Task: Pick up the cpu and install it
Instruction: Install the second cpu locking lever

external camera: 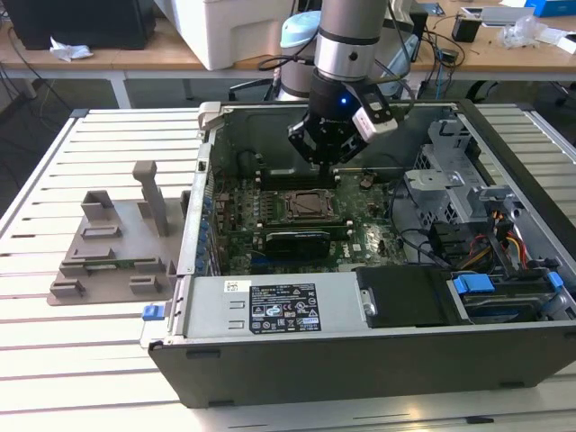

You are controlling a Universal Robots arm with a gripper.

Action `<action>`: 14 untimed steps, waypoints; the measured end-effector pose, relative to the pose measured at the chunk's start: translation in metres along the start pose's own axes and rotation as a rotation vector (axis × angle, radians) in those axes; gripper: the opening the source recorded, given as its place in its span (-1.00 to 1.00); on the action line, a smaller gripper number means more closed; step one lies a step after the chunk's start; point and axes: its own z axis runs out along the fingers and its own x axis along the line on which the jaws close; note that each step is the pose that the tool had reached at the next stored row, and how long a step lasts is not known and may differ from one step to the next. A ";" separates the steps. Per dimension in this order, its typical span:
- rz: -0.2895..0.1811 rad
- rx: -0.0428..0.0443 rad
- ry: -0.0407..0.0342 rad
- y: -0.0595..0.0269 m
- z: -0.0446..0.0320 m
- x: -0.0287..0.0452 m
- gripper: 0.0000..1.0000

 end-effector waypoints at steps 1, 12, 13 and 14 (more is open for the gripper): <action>0.000 -0.0001 0.0000 -0.0023 0.0003 0.0001 -0.79; -0.001 -0.0125 -0.0003 -0.0382 0.0225 0.0094 -0.79; -0.003 -0.0361 -0.0008 -0.0416 0.0233 0.0103 -0.79; -0.004 -0.0513 -0.0012 -0.0443 0.0241 0.0108 -0.79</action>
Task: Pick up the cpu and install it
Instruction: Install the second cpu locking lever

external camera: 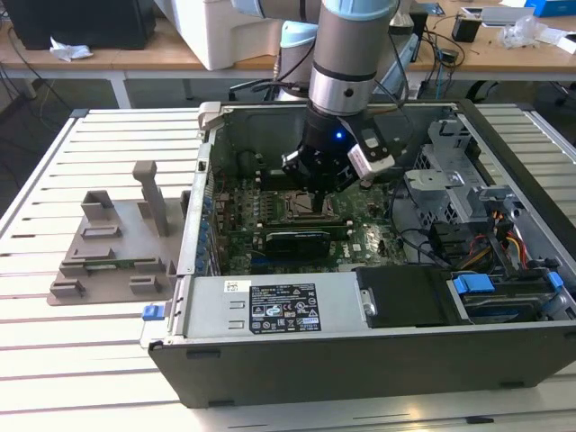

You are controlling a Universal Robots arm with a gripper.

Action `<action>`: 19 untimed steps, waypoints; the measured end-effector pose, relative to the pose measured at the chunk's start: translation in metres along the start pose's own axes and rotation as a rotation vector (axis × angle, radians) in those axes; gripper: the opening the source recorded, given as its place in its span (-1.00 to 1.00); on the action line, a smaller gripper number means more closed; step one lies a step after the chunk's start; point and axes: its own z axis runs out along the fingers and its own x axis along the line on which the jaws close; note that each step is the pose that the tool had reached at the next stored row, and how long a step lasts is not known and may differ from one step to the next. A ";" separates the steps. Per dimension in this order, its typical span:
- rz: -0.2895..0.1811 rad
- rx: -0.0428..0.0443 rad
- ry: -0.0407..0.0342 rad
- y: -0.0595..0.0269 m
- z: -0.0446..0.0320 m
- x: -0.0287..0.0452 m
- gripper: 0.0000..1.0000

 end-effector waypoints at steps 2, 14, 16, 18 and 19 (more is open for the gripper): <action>-0.002 -0.0275 -0.0005 -0.0073 0.0019 0.0017 -0.79; -0.005 -0.0643 -0.0013 -0.0130 0.0206 0.0179 -0.79; -0.006 -0.0714 -0.0015 -0.0149 0.0233 0.0267 -0.79; -0.008 -0.0766 -0.0015 -0.0151 0.0269 0.0343 -0.79; -0.008 -0.0786 -0.0015 -0.0150 0.0289 0.0393 -0.79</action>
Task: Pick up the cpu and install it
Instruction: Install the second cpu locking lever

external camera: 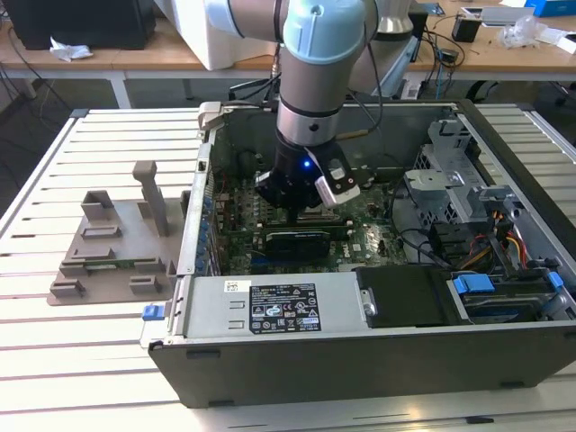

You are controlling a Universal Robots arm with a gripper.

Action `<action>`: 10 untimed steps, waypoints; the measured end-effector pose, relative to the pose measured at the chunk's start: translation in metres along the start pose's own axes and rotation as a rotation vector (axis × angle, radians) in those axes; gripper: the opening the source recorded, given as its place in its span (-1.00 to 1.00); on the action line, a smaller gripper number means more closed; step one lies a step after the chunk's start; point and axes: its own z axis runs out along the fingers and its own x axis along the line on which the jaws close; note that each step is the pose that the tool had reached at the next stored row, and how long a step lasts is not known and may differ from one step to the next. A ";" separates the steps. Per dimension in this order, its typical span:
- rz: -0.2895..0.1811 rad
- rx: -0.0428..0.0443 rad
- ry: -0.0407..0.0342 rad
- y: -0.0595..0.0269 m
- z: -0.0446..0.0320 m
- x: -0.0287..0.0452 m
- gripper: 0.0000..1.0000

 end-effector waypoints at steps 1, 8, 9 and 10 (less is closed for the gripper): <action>0.000 -0.0010 0.0001 0.0000 0.0011 0.0029 -0.79; -0.017 -0.0087 0.0009 0.0024 0.0066 0.0097 -0.79; -0.018 -0.0100 0.0008 0.0031 0.0072 0.0101 -0.79; -0.020 -0.0110 0.0010 0.0040 0.0077 0.0103 -0.79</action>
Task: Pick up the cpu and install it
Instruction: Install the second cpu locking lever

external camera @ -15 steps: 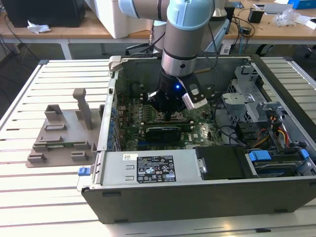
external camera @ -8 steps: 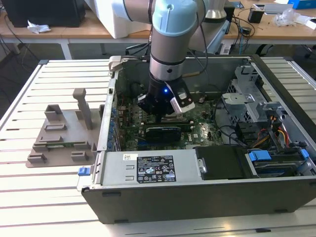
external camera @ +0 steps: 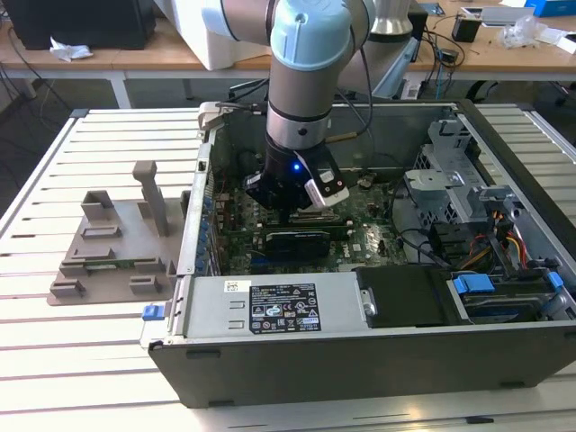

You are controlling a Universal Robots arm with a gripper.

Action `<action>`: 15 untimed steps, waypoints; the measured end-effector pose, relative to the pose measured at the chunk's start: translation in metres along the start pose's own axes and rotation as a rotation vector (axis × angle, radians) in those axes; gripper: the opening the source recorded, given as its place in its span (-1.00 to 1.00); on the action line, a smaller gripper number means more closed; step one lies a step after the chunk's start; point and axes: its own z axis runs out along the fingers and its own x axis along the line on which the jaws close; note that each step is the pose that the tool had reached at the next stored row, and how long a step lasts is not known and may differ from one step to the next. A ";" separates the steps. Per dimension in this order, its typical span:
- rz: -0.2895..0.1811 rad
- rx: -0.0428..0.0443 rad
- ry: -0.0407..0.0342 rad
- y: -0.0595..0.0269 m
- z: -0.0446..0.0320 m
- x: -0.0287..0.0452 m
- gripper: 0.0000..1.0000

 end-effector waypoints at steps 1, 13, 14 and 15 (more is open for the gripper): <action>-0.002 -0.0019 0.0002 0.0022 0.0007 0.0000 -0.79; -0.015 -0.0145 -0.0001 0.0143 -0.0044 -0.0001 -0.79; -0.015 -0.0119 0.0001 0.0162 -0.0088 -0.0010 -0.79; -0.015 -0.0083 0.0018 0.0185 -0.0089 -0.0056 -0.79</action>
